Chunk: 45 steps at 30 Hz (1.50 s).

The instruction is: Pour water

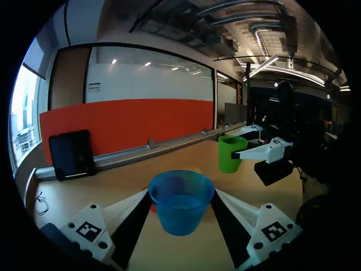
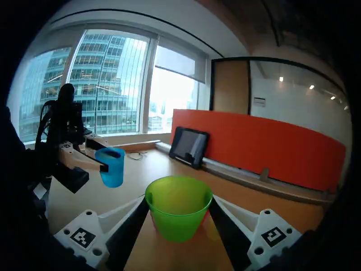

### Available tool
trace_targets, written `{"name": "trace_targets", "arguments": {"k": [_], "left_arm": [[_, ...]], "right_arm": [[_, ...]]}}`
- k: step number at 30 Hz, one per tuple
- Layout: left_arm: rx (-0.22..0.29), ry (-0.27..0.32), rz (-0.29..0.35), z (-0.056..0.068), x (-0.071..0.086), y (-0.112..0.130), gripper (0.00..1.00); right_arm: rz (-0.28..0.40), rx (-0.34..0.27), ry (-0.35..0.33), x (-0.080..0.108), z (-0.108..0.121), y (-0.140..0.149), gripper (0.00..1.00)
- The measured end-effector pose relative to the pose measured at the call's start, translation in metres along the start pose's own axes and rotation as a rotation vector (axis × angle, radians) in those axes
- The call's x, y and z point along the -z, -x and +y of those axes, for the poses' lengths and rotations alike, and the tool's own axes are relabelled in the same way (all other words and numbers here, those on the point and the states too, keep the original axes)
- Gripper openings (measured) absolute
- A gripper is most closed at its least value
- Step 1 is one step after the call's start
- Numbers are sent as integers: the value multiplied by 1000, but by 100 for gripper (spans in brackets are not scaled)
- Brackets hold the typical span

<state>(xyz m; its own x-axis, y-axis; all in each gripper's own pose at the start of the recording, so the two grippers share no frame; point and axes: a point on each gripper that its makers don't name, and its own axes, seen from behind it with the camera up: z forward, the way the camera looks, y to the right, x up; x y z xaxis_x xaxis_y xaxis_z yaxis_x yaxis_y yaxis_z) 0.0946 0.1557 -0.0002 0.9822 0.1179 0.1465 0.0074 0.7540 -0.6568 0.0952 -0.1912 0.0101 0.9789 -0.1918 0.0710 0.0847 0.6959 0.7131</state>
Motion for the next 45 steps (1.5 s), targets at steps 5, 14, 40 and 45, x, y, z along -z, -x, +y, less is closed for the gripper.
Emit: {"name": "trace_targets", "arguments": {"k": [5,14,40,45], "left_arm": [[-6,2,27,2,1,-11,87],[-29,-9,64,2,3,-31,87],[-256,-91,136,-11,8,-95,87],[-323,-111,141,-11,7,-106,87]], "right_arm": [[30,5,1,-2,-3,-9,92],[59,-9,-5,-3,-8,-21,92],[78,-10,-107,-14,-52,-23,92],[79,-9,-134,-19,-64,-23,92]]}}
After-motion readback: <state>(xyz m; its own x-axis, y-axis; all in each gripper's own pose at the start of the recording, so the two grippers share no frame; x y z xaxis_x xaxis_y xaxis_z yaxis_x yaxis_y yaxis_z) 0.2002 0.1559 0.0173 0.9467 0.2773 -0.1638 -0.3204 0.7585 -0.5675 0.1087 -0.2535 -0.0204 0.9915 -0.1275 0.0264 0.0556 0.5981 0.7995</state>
